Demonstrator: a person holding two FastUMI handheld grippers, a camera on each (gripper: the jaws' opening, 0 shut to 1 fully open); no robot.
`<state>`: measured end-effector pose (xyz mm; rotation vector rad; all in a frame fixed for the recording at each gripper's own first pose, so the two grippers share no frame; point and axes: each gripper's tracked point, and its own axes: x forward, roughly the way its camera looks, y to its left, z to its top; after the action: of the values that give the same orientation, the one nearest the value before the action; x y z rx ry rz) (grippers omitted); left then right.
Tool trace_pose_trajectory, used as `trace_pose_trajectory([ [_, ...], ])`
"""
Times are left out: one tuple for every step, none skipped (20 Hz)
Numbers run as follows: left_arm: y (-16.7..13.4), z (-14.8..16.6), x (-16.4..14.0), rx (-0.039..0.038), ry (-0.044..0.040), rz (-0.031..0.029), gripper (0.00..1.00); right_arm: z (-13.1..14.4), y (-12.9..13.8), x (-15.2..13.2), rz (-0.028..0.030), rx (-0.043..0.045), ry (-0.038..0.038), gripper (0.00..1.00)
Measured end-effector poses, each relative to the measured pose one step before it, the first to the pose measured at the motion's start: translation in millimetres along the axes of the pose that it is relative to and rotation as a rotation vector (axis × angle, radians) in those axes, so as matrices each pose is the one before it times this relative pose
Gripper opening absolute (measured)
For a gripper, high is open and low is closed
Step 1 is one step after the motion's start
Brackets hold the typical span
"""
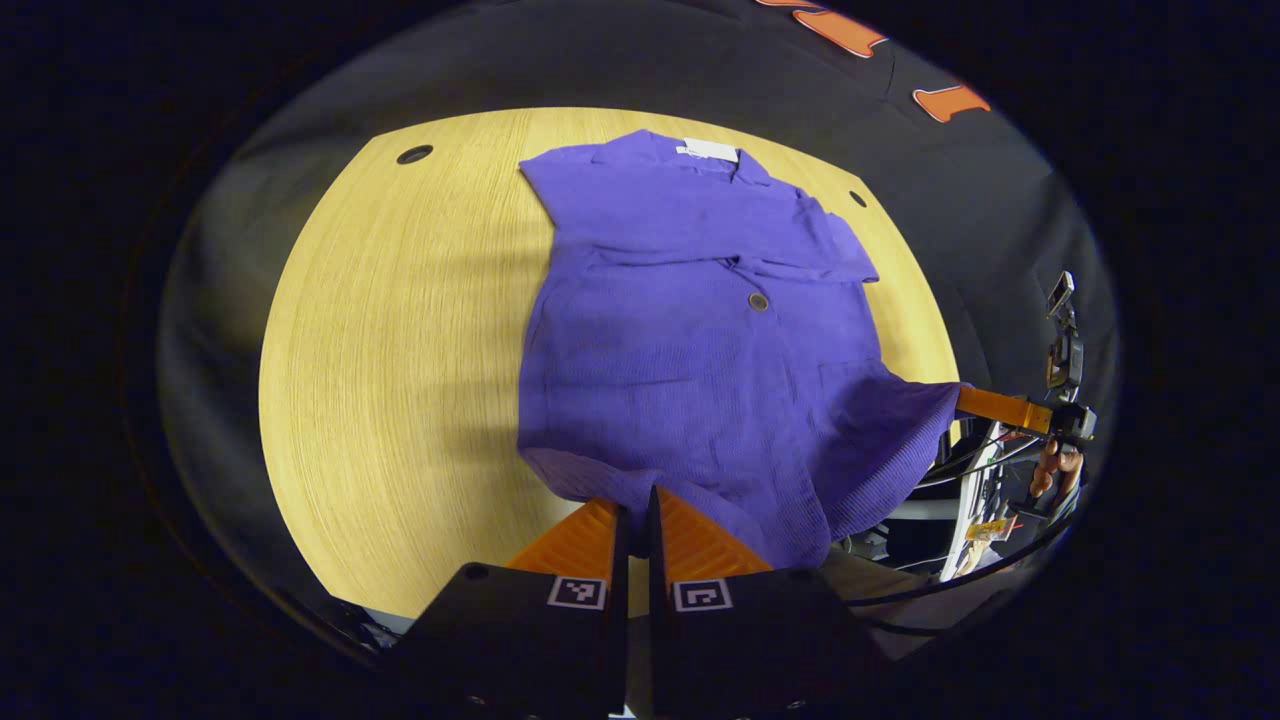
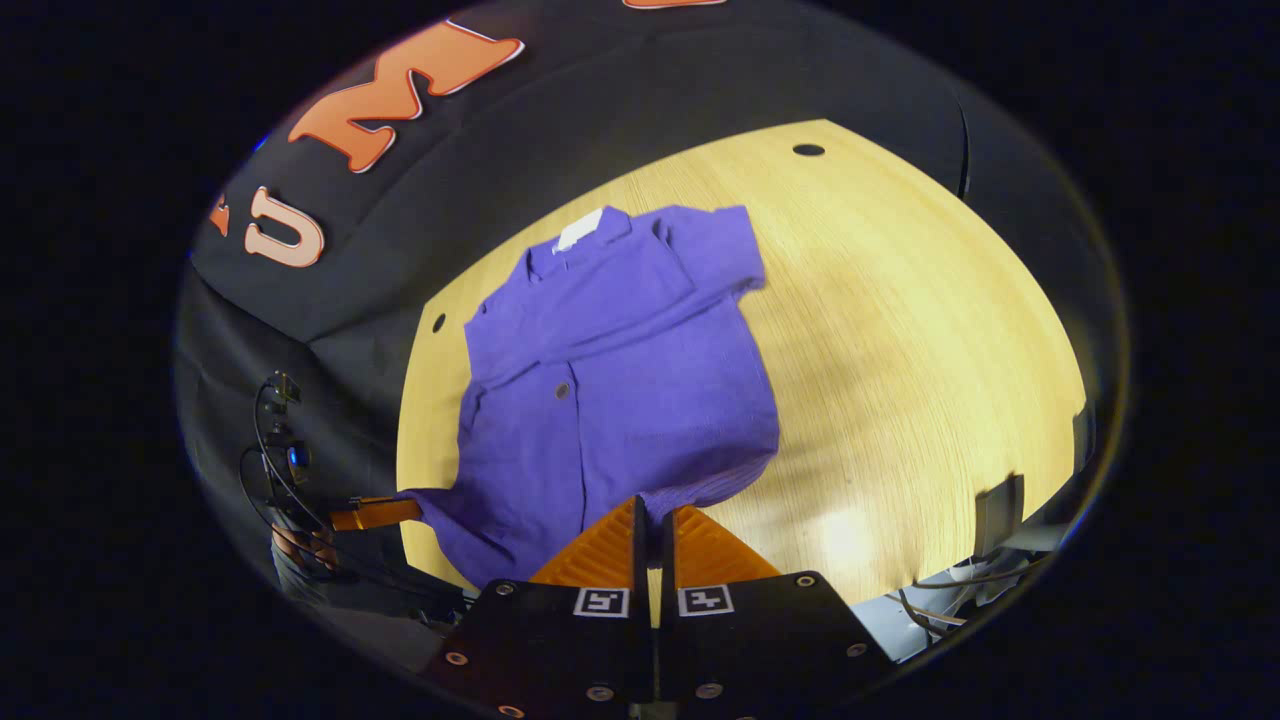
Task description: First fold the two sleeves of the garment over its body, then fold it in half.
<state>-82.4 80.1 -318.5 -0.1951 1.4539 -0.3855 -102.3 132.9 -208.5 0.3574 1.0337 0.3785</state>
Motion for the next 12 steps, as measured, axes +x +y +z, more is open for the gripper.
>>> trace_pose_trajectory([
  [2.74, 11.56, -2.86, 0.02066, -0.01571, 0.00156, 0.10, 11.74, 4.25, -1.23, -0.00253, 0.00252, -0.02357, 0.04],
  [0.98, 14.46, -4.02, 0.01511, -0.01657, -0.00871, 0.11, 10.66, 1.37, -2.87, -0.00976, 0.00101, -0.02543, 0.03],
  [0.73, 14.64, -1.42, 0.01625, -0.01018, -0.00901, 0.11, 11.51, 1.84, -1.65, -0.00430, -0.00749, -0.02211, 0.03],
  [2.64, 14.88, -3.21, 0.01543, -0.00965, 0.00058, 0.10, 10.89, 0.48, -1.38, -0.01249, -0.01013, -0.02083, 0.03],
  [5.68, 12.51, -1.98, 0.02473, -0.00610, 0.01350, 0.11, 10.22, 0.60, 0.04, -0.00731, -0.01175, -0.01261, 0.03],
  [6.91, 15.41, -1.43, 0.01980, -0.00802, 0.01537, 0.11, 10.57, -1.17, -0.49, -0.00827, -0.00435, -0.01407, 0.03],
  [5.92, 15.87, 2.47, 0.01121, -0.00491, 0.00740, 0.11, 10.64, -0.05, -0.20, 0.00480, -0.00265, -0.00538, 0.03],
  [4.03, 14.20, 3.07, 0.00419, -0.00529, 0.00732, 0.10, 12.01, -1.37, 0.80, 0.00253, 0.00091, -0.01267, 0.03],
  [3.77, 16.48, 1.13, 0.00245, -0.00882, 0.00359, 0.10, 10.39, -0.62, 3.66, 0.00849, -0.00271, 0.00588, 0.03],
  [3.40, 14.99, 0.50, 0.00010, -0.01080, 0.00965, 0.10, 9.33, -4.78, 3.73, 0.00267, -0.00986, -0.00180, 0.03],
  [6.18, 16.03, 0.69, -0.00407, -0.01066, 0.01073, 0.11, 10.31, -3.72, 6.20, 0.00156, -0.01822, 0.00583, 0.03],
  [3.41, 16.00, 3.73, -0.01076, -0.00815, 0.00995, 0.10, 12.25, -4.42, 5.66, 0.00036, -0.01547, -0.00087, 0.03],
])
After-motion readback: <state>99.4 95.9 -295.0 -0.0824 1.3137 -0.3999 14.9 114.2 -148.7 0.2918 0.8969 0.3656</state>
